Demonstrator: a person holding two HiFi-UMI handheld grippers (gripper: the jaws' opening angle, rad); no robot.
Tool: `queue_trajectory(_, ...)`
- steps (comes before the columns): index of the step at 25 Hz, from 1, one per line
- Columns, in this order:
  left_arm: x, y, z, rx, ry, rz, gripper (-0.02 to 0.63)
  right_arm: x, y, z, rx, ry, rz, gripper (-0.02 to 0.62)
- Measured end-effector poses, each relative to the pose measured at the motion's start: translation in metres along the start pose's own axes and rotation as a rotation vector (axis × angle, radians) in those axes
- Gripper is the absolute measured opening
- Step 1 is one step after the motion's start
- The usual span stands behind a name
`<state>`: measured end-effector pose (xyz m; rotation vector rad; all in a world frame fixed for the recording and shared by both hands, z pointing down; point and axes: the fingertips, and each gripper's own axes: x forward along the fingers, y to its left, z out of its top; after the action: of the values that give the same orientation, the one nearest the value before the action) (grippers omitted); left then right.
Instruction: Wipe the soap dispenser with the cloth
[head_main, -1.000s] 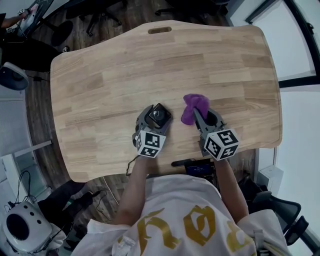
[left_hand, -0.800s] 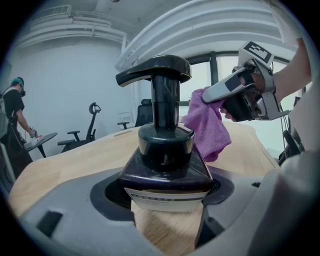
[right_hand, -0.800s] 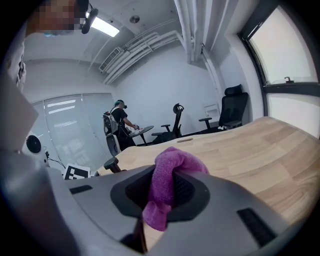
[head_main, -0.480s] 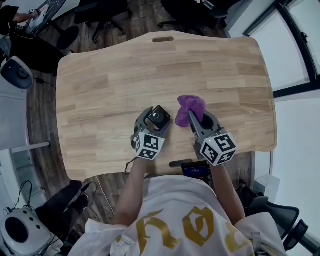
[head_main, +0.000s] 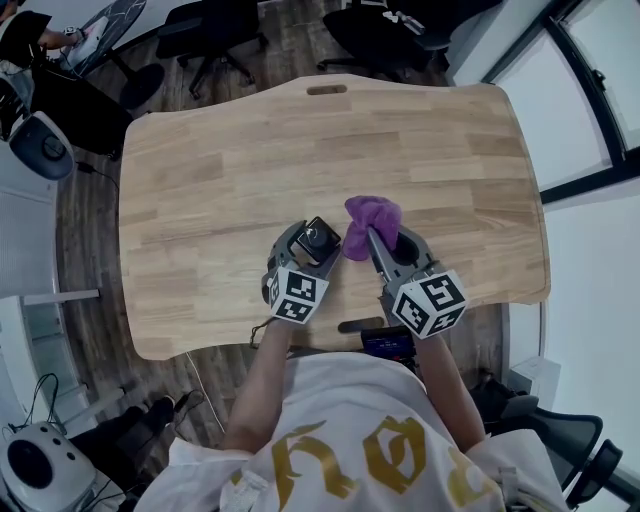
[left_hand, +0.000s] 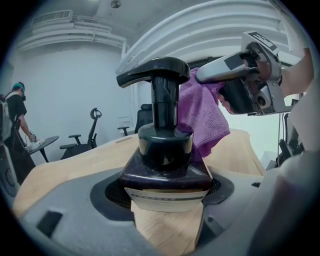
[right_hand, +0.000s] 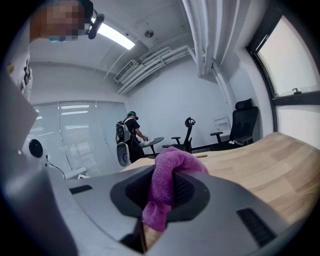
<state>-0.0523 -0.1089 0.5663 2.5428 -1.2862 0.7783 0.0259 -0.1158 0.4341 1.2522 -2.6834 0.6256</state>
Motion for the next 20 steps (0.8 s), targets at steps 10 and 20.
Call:
queue_trajectory(10,-0.002,-0.008,-0.001,0.000,0.003,-0.025,0.348,-0.002,0.019,0.017,-0.010,-0.038,0.048,0.054)
queue_trajectory(20,-0.002,-0.017,-0.005,-0.001,0.020,-0.065,0.348,-0.002,0.056,0.027,0.035,-0.053,0.301,0.054)
